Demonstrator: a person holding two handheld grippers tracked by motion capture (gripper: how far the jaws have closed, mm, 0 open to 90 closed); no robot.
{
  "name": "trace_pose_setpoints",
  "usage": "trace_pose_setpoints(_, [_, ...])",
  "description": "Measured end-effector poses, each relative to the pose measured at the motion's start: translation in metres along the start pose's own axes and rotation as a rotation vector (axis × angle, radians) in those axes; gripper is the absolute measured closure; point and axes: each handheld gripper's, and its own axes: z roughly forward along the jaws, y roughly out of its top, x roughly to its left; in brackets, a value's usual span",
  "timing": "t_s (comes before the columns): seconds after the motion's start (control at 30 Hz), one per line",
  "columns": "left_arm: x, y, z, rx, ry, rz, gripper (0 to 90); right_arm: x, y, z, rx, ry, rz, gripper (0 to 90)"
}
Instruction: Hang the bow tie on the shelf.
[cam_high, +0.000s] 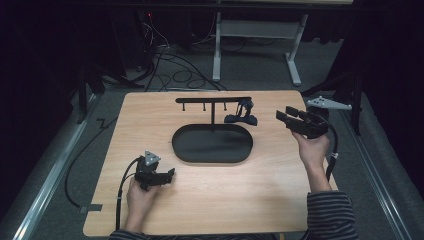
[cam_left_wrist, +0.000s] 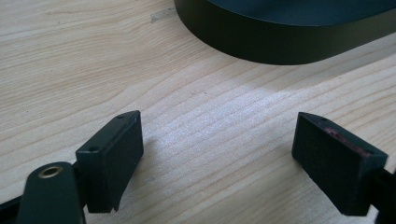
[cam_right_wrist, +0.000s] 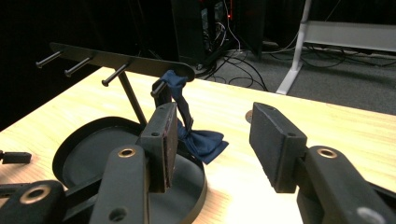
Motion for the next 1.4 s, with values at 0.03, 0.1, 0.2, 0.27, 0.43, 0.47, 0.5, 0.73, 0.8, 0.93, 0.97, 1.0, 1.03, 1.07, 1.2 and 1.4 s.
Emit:
trace_pose_setpoints(0.03, [0.000, 0.000, 0.000, 0.000, 0.000, 0.000, 16.9, 0.000, -0.002, -0.001, 0.000, -0.003, 0.001, 53.2])
trace_pose_setpoints(0.1, [0.000, 0.000, 0.000, 0.000, 0.000, 0.000, 16.9, -0.002, -0.005, -0.004, -0.004, -0.002, 0.005, 53.1])
trace_pose_setpoints(0.2, [0.000, 0.000, 0.000, 0.000, 0.000, 0.000, 16.9, -0.004, -0.010, -0.008, -0.009, -0.004, 0.018, 52.9])
trace_pose_setpoints(0.27, [0.000, 0.000, 0.000, 0.000, 0.000, 0.000, 16.9, -0.006, -0.013, -0.012, -0.014, -0.004, 0.024, 52.9])
trace_pose_setpoints(0.43, [0.000, 0.000, 0.000, 0.000, 0.000, 0.001, 16.9, -0.007, -0.024, -0.019, -0.022, -0.005, 0.037, 52.7])
trace_pose_setpoints(0.47, [0.000, 0.000, 0.000, 0.001, 0.000, 0.001, 16.9, -0.007, -0.026, -0.021, -0.022, -0.011, 0.036, 52.6])
trace_pose_setpoints(0.5, [0.000, 0.000, 0.000, 0.001, 0.000, 0.001, 16.9, -0.007, -0.027, -0.022, -0.022, -0.012, 0.036, 52.7])
trace_pose_setpoints(0.73, [0.000, 0.000, 0.000, 0.000, 0.000, 0.001, 16.9, -0.008, -0.038, -0.030, -0.032, -0.011, 0.047, 52.5])
trace_pose_setpoints(0.8, [0.000, 0.000, 0.000, 0.000, 0.000, 0.001, 16.9, -0.007, -0.040, -0.032, -0.033, -0.009, 0.046, 52.5])
trace_pose_setpoints(0.93, [0.000, 0.000, 0.000, 0.000, 0.000, 0.001, 16.9, -0.006, -0.044, -0.036, -0.035, -0.005, 0.047, 52.5])
trace_pose_setpoints(0.97, [0.000, 0.000, 0.000, 0.002, 0.000, 0.002, 16.9, -0.005, -0.046, -0.037, -0.037, -0.004, 0.048, 52.5])
trace_pose_setpoints(1.0, [0.000, 0.000, 0.000, 0.002, 0.000, 0.002, 16.9, -0.004, -0.047, -0.038, -0.037, -0.002, 0.052, 52.5])
trace_pose_setpoints(1.03, [0.000, 0.000, 0.000, 0.001, 0.000, 0.002, 16.9, -0.004, -0.048, -0.039, -0.038, 0.000, 0.052, 52.6])
trace_pose_setpoints(1.07, [0.000, 0.000, 0.000, 0.001, 0.000, 0.002, 16.9, -0.004, -0.050, -0.039, -0.039, 0.001, 0.051, 52.6])
trace_pose_setpoints(1.2, [0.000, 0.000, 0.000, 0.002, 0.000, 0.002, 16.9, -0.003, -0.056, -0.041, -0.035, 0.007, 0.061, 52.6])
trace_pose_setpoints(1.4, [0.000, 0.000, 0.000, 0.002, 0.000, 0.002, 16.9, -0.001, -0.065, -0.042, -0.031, 0.016, 0.063, 52.6])
